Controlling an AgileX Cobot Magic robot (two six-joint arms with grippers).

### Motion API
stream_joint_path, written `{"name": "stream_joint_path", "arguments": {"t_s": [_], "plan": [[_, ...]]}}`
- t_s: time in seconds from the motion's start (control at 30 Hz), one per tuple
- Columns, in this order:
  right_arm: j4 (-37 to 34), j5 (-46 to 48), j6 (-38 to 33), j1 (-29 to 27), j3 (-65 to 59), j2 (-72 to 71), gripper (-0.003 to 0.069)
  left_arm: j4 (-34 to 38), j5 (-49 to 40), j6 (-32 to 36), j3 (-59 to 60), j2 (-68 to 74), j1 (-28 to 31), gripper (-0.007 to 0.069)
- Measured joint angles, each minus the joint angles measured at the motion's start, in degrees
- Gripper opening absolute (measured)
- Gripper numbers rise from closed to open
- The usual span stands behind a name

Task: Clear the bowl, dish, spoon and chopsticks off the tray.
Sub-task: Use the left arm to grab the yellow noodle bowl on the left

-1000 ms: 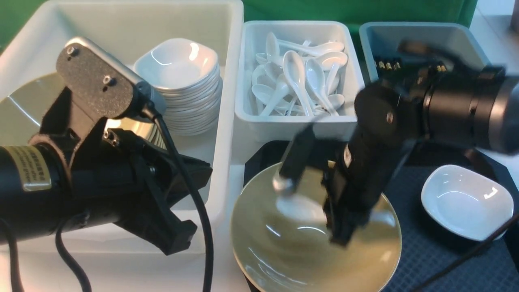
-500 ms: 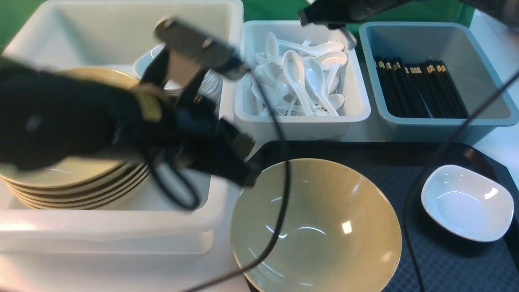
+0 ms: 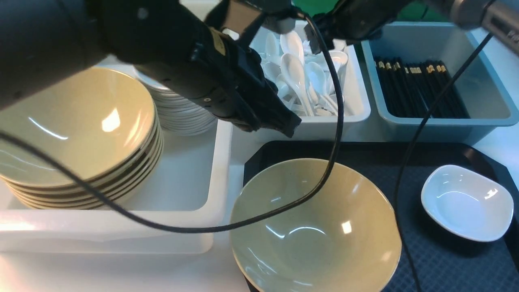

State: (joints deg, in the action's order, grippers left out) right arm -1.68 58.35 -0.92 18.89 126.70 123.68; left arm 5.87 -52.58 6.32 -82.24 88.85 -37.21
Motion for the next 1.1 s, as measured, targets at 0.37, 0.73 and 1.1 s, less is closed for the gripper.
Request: {"name": "stream_joint_path", "arguments": {"t_s": [0.37, 0.73, 1.1], "plan": [[-3.8, 12.9, -10.0, 1.0, -12.4, -19.4, 0.0531, -1.8, -15.0, 5.0, -13.6, 14.2, 0.0, 0.0388], [-4.3, 11.1, -12.0, 5.2, -53.5, -55.7, 0.0402, -4.3, -6.1, 4.7, -13.6, 27.0, 0.3, 0.0473], [-4.3, 7.1, -9.5, 5.2, -65.5, -73.2, 0.0342, 2.4, -5.8, 8.8, -14.3, 30.8, 0.6, 0.0167]]}}
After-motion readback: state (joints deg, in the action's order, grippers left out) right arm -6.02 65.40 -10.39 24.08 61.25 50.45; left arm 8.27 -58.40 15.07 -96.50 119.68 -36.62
